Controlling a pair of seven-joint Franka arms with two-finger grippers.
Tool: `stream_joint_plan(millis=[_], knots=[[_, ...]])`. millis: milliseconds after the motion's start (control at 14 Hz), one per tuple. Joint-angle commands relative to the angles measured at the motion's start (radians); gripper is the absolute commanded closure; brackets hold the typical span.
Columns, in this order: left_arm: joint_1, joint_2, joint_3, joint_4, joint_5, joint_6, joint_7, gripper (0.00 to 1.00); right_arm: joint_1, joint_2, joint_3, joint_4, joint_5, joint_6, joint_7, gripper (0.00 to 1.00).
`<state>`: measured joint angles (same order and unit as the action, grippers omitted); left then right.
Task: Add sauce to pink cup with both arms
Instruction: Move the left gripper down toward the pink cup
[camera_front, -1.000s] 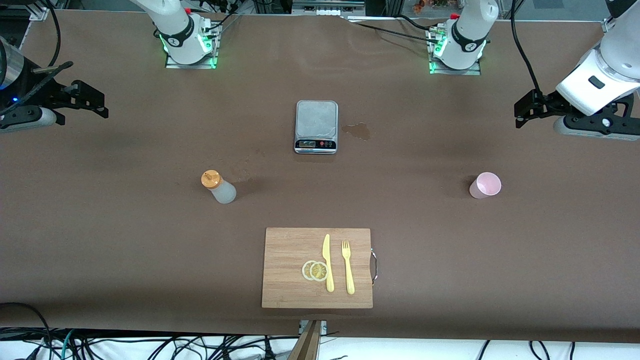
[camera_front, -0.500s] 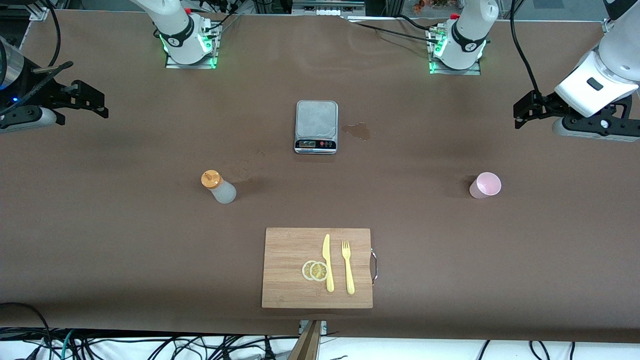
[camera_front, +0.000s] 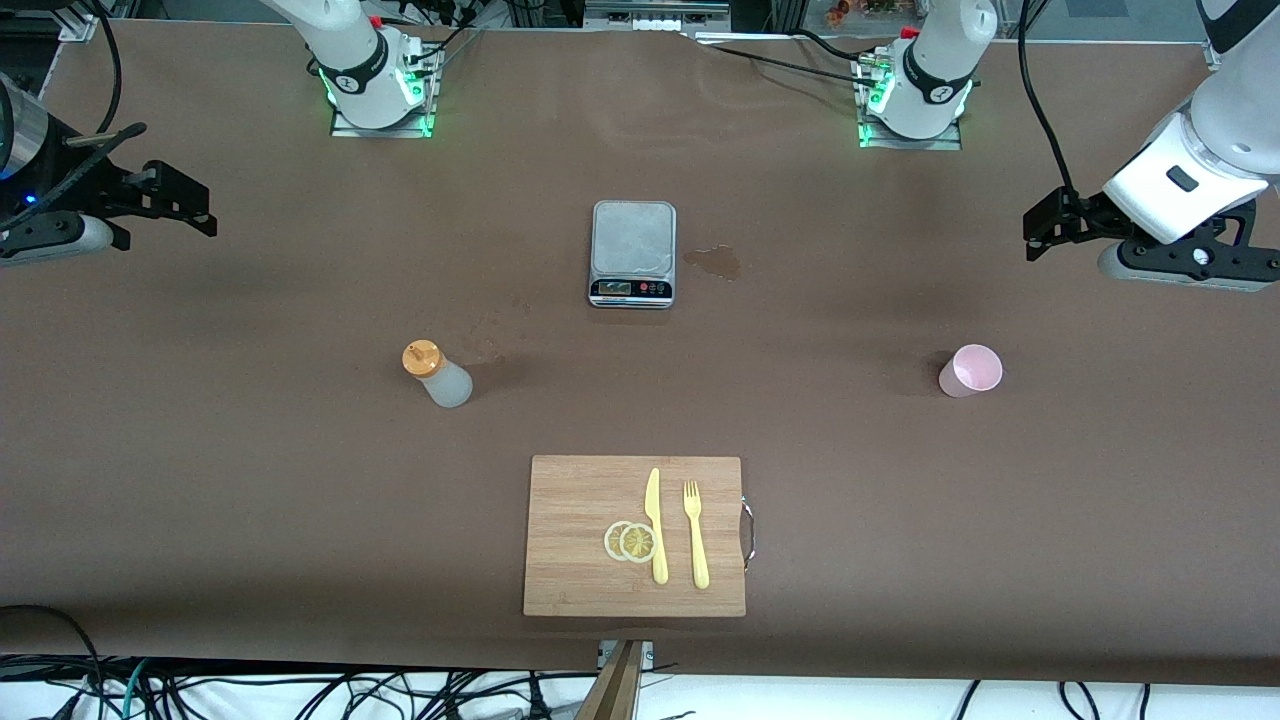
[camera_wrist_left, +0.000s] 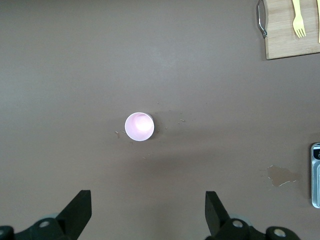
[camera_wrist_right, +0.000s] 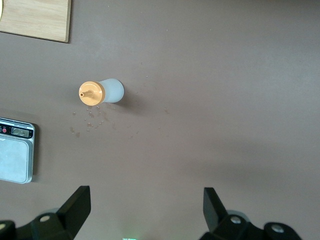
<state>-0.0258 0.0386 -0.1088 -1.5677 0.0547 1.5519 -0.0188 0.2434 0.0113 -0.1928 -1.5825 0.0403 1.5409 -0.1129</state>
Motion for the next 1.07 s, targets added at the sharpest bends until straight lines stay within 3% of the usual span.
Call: stream_joint_plan(millis=[0, 429, 857, 1000], knots=[[0.007, -0.002, 0.0, -0.003, -0.009, -0.007, 0.007, 0.0, -0.003, 0.006, -0.001, 0.018, 0.009, -0.024, 0.012, 0.0], [0.012, 0.018, 0.0, -0.008, -0.009, 0.002, 0.008, 0.0, -0.006, 0.006, -0.002, 0.018, 0.009, -0.027, 0.01, 0.0], [0.079, 0.064, 0.0, -0.029, -0.01, 0.042, 0.035, 0.0, -0.006, 0.006, -0.002, 0.018, 0.009, -0.028, 0.01, 0.0], [0.111, 0.063, 0.0, -0.11, -0.012, 0.139, 0.072, 0.0, -0.006, 0.006, -0.002, 0.018, 0.009, -0.028, 0.012, 0.0]])
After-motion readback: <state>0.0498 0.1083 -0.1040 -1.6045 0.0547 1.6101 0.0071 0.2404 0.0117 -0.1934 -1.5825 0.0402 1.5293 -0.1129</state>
